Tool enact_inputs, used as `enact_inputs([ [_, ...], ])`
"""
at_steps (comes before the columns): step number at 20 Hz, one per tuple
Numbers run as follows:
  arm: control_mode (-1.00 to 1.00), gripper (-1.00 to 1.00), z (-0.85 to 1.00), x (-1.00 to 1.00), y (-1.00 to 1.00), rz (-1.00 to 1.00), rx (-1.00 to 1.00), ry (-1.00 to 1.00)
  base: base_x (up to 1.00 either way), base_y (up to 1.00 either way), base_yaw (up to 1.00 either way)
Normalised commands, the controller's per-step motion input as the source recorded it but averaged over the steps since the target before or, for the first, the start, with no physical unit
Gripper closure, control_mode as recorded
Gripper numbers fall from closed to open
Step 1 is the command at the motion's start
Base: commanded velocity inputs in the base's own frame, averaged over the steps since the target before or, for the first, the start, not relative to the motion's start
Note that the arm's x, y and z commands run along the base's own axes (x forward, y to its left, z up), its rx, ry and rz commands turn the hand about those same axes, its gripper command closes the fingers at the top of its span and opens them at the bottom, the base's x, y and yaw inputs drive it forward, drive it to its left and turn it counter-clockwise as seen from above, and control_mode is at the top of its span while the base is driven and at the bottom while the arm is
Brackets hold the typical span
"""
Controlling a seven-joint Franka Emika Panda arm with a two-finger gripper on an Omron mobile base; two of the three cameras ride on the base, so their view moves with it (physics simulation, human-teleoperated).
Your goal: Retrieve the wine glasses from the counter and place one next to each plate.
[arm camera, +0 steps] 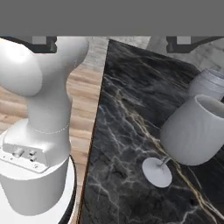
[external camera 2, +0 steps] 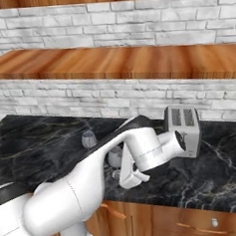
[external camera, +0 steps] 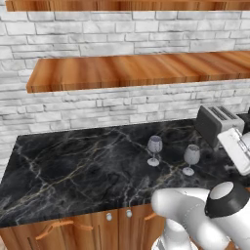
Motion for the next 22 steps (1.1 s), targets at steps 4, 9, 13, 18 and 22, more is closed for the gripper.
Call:
enact_inputs([
  [4, -1.00, -1.00, -0.22, 0.39, 0.00, -0.19, 0.02, 0.00, 0.00, 0.00, 0.00],
  [9, -1.00, -1.00, -0.25, 0.34, 0.00, -0.15, 0.02, 0.00, 0.00, 0.00, 0.00],
  [13, -1.00, -1.00, -0.26, 0.25, 0.00, -0.09, 0.01, 0.00, 0.00, 0.00, 0.00],
  [18, -1.00, -1.00, -0.32, 0.12, 0.00, -0.01, 0.05, 0.06, 0.00, 0.00, 0.00],
  [22, -1.00, -1.00, -0.32, 0.14, 0.00, 0.00, 0.10, 0.09, 0.00, 0.00, 0.00],
])
